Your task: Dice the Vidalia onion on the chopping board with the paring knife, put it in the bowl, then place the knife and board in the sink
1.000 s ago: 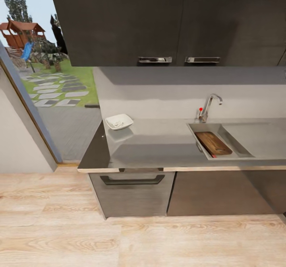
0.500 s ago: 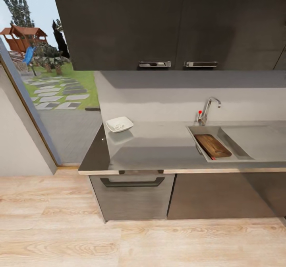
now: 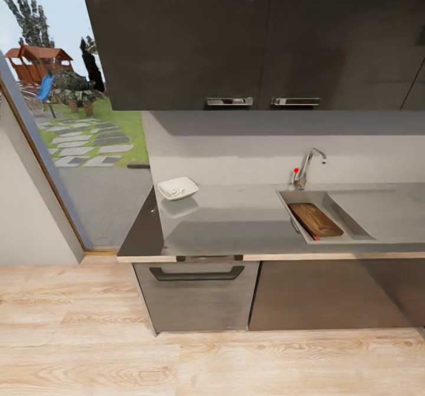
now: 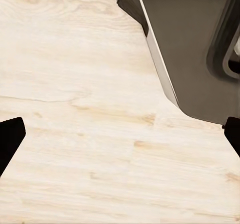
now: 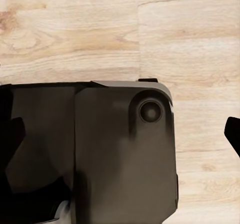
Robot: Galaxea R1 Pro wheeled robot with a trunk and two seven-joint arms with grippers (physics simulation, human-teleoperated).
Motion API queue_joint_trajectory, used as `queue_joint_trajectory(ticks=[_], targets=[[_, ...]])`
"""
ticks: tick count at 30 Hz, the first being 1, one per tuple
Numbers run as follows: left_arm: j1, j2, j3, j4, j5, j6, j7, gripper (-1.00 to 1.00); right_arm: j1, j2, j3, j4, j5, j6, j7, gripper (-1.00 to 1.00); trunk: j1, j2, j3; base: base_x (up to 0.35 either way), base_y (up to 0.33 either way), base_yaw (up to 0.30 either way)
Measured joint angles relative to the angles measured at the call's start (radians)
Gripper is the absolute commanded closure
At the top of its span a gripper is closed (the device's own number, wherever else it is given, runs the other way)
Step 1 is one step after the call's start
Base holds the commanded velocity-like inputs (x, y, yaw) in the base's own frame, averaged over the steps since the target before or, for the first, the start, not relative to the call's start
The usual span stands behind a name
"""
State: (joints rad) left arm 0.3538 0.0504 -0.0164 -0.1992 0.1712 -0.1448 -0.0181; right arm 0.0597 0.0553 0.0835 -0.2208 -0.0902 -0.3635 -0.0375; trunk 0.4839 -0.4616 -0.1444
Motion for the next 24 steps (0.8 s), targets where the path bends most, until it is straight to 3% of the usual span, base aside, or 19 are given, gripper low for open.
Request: queue_joint_trajectory(ticks=[24], targets=[[0.0, 0.0, 0.0, 0.0, 0.0, 0.0, 0.0, -1.0, 0.0, 0.001, 0.0, 0.0, 0.0, 0.0, 0.001, -1.0, 0.0, 0.0, 0.039, 0.0, 0.0, 0.0]])
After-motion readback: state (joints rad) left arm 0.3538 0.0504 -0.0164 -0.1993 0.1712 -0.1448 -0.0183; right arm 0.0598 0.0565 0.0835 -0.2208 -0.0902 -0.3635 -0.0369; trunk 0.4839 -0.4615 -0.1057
